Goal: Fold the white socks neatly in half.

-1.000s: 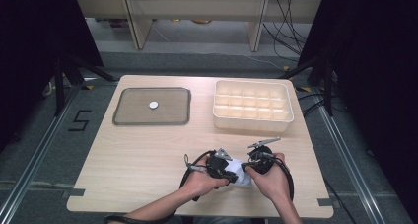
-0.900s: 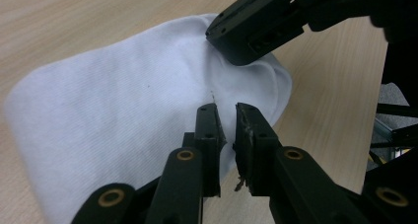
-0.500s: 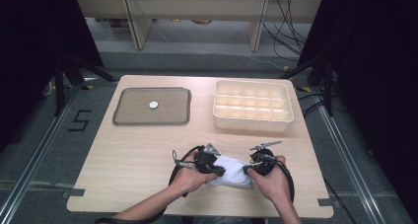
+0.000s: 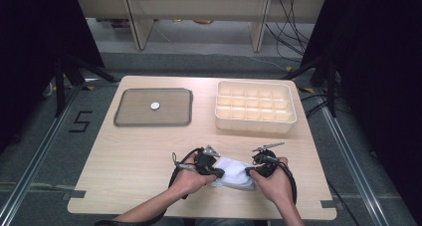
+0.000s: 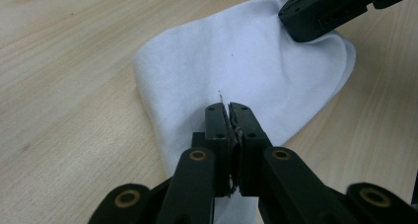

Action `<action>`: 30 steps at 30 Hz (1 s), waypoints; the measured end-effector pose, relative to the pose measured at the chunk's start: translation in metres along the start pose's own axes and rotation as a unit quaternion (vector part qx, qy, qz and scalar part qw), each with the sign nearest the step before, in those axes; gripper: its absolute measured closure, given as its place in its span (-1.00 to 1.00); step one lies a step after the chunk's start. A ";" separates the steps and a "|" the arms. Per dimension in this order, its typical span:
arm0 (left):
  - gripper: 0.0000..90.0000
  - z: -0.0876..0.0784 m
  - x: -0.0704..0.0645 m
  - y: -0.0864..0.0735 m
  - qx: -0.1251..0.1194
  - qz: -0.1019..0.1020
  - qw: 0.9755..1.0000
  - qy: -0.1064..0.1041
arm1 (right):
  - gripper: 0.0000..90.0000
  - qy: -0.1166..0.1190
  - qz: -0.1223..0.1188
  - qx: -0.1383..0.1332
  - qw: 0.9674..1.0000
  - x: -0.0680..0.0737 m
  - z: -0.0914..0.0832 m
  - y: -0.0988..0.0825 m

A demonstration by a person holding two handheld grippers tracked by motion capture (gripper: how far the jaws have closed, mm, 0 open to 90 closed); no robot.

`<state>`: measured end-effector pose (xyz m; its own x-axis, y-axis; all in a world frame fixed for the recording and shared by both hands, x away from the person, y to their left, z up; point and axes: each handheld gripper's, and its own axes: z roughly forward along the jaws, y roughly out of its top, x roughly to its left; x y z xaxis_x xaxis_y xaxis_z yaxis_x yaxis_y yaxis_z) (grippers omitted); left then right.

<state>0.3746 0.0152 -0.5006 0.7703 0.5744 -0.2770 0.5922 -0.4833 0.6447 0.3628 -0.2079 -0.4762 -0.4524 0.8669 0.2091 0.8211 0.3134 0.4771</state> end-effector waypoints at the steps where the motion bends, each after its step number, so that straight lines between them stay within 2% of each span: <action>1: 0.94 0.000 0.000 -0.001 0.000 0.003 1.000 0.003 | 0.99 0.006 -0.001 0.000 1.000 -0.001 0.000 0.000; 2: 0.94 -0.002 0.004 -0.001 0.017 0.023 1.000 0.003 | 0.99 0.007 0.005 0.004 1.000 0.000 0.000 0.000; 6: 0.95 -0.003 0.004 -0.002 0.016 0.024 1.000 0.005 | 1.00 0.009 -0.002 0.000 1.000 -0.002 0.001 0.000; 8: 0.95 -0.003 0.004 -0.002 0.017 0.026 1.000 0.004 | 1.00 0.007 0.002 0.002 1.000 -0.003 0.002 0.000; 9: 0.94 -0.003 0.004 -0.002 0.012 0.020 1.000 0.000 | 1.00 0.009 0.006 0.002 1.000 -0.002 0.001 0.000; 10: 0.91 -0.002 0.002 -0.002 -0.008 0.006 1.000 -0.006 | 0.99 0.011 0.009 0.002 1.000 -0.002 0.001 0.000; 12: 0.82 -0.003 0.002 -0.002 -0.011 0.005 1.000 -0.008 | 0.99 0.013 0.008 0.000 1.000 -0.003 0.001 0.000; 14: 0.78 -0.009 0.001 -0.001 -0.019 0.014 1.000 -0.004 | 0.92 0.016 0.008 -0.003 1.000 -0.004 0.001 -0.001; 15: 0.69 -0.014 0.001 0.001 -0.031 0.014 0.999 -0.002 | 0.83 0.023 0.017 -0.011 1.000 -0.003 -0.003 -0.001; 17: 0.65 -0.017 0.001 0.002 -0.037 0.016 0.999 0.000 | 0.82 0.021 0.015 -0.014 1.000 -0.003 -0.005 -0.001; 19: 0.42 -0.025 0.005 0.005 -0.056 0.016 0.998 0.009 | 0.79 0.019 0.026 -0.053 0.998 -0.001 -0.017 0.000; 20: 0.34 -0.025 0.005 0.005 -0.056 0.016 0.998 0.009 | 0.79 0.019 0.026 -0.053 0.998 -0.001 -0.017 0.000; 21: 0.24 -0.031 0.008 0.007 -0.071 0.006 0.997 0.017 | 0.76 0.007 0.028 -0.063 0.998 -0.005 -0.025 0.002; 24: 0.02 -0.035 0.013 0.008 -0.072 0.005 0.997 0.026 | 0.71 0.009 0.027 -0.074 0.997 -0.009 -0.029 0.004; 25: -0.01 -0.040 0.019 0.007 -0.074 0.004 0.996 0.040 | 0.66 -0.002 0.030 -0.084 0.996 -0.014 -0.030 0.004; 26: -0.03 -0.040 0.019 0.007 -0.074 0.004 0.996 0.040 | 0.64 0.002 0.037 -0.078 0.996 -0.015 -0.033 0.004; 27: -0.04 -0.041 0.023 0.006 -0.082 -0.010 0.996 0.039 | 0.64 0.001 0.038 -0.082 0.996 -0.018 -0.032 0.004; 28: -0.04 -0.041 0.023 0.006 -0.082 -0.010 0.996 0.039 | 0.64 -0.004 0.042 -0.084 0.996 -0.020 -0.034 0.003; 29: -0.04 -0.042 0.027 0.005 -0.082 -0.019 0.996 0.037 | 0.64 -0.005 0.050 -0.097 0.994 -0.021 -0.034 0.001; 30: -0.05 -0.042 0.028 0.004 -0.081 -0.016 0.996 0.036 | 0.63 -0.008 0.044 -0.108 0.993 -0.025 -0.034 0.000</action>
<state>0.3888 0.0573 -0.4756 0.7288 0.6366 -0.2521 0.5663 -0.3535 0.7445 0.3623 -0.2423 -0.4523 -0.3760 0.8937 0.2447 0.7627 0.1485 0.6295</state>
